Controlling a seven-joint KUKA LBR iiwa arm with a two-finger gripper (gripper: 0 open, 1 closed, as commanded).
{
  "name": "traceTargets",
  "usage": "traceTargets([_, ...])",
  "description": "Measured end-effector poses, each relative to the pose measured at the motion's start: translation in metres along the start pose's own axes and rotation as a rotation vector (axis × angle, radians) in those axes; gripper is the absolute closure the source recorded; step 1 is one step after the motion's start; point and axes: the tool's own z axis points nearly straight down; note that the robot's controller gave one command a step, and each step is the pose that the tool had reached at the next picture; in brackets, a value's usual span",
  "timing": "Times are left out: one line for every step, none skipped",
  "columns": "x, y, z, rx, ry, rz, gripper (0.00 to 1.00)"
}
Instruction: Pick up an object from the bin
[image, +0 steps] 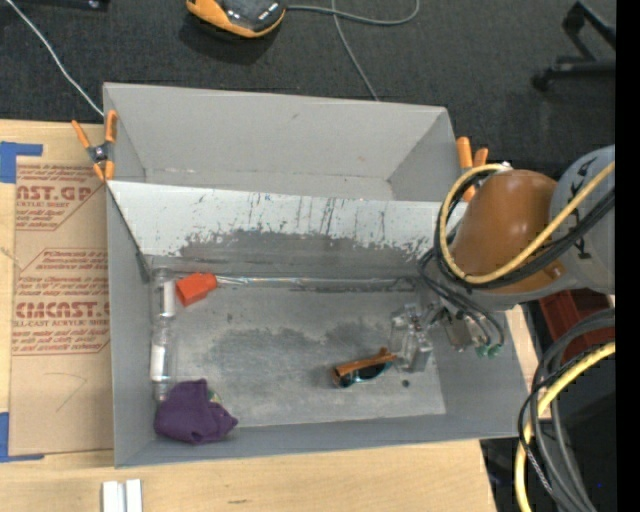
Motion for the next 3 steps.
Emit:
traceTargets([0.0005,0.0926,0.0339,-0.003,0.003,-0.253,0.00])
traceTargets([0.0005,0.0925,0.0339,-0.002,0.003,-0.253,0.00])
traceTargets([0.0005,0.0926,0.0341,-0.002,0.004,-0.257,0.00])
